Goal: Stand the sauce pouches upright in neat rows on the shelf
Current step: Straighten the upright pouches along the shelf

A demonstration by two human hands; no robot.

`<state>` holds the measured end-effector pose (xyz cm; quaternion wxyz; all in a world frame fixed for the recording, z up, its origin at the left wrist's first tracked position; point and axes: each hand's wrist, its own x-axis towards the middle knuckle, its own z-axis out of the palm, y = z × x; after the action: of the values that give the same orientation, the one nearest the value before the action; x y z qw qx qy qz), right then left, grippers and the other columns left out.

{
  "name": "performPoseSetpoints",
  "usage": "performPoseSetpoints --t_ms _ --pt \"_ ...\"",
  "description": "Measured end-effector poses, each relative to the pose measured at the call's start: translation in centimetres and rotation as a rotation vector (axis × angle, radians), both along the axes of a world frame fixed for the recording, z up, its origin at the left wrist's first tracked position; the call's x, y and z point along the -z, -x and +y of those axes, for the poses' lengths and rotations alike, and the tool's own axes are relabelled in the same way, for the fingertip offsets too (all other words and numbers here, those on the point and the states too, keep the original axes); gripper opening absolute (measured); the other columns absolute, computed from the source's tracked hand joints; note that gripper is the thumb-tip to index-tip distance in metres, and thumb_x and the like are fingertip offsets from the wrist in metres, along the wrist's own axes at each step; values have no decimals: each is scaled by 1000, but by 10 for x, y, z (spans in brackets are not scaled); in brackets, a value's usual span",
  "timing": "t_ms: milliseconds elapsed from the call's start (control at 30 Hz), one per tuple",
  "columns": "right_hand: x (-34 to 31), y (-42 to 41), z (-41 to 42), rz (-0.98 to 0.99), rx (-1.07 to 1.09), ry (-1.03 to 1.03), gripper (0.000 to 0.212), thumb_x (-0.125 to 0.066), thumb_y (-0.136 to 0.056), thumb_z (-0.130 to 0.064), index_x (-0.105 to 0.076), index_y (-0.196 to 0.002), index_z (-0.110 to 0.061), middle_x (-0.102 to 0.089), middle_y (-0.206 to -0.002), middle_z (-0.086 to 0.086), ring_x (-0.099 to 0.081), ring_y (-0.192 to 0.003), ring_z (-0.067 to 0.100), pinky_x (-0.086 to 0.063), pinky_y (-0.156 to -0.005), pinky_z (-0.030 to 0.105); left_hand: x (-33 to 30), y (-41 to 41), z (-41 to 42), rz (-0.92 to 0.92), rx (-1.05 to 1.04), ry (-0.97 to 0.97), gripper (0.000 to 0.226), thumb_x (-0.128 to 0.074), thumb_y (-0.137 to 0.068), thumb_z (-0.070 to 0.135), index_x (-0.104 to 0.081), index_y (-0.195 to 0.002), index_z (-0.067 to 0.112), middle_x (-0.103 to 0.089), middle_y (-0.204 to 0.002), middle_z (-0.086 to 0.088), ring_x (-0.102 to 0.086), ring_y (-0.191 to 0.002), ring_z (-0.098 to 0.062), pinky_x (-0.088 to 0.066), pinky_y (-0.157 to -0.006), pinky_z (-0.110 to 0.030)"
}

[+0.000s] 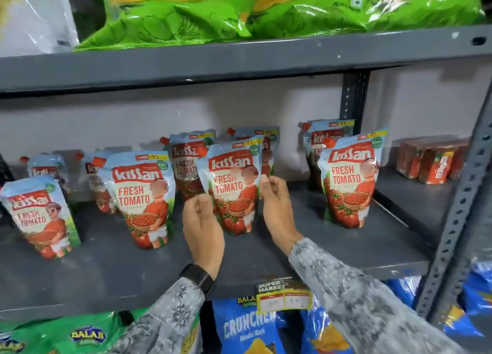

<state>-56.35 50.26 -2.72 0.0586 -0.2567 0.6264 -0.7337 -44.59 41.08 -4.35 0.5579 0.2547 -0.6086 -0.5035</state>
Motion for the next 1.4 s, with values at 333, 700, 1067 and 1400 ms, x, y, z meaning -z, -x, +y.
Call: performPoseSetpoints --t_ms 333,700,1067,1400 --pt "1 4 -22 -298 -251 99 42 -41 -112 -43 -63 -137 -17 -79 -117 1 -77 -100 6 -64 -77 20 -20 43 -16 127 395 -381 54 -44 -98 70 -72 -120 29 -83 -105 6 -80 -96 -11 -64 -73 -26" --pt "8 43 24 -209 -133 108 32 -40 -114 -32 -70 -114 -23 -84 -95 -11 -80 -88 2 -61 -67 16 -10 72 12 77 632 -416 57 -37 -101 67 -78 -113 30 -80 -119 -3 -76 -112 -19 -57 -101 -43" --pt "15 45 30 -182 -148 80 31 -39 -113 -36 -69 -112 -30 -84 -100 -17 -79 -96 0 -61 -71 16 -4 74 10 54 679 -406 61 -37 -96 72 -81 -113 33 -77 -126 -5 -73 -118 -18 -51 -108 -46" --pt "16 38 41 -169 -117 21 30 -42 -112 -39 -70 -107 -31 -82 -109 -12 -76 -99 -3 -58 -77 15 -12 60 18 -63 560 -375 54 -32 -102 67 -73 -111 33 -82 -107 12 -78 -96 -2 -56 -98 -34"
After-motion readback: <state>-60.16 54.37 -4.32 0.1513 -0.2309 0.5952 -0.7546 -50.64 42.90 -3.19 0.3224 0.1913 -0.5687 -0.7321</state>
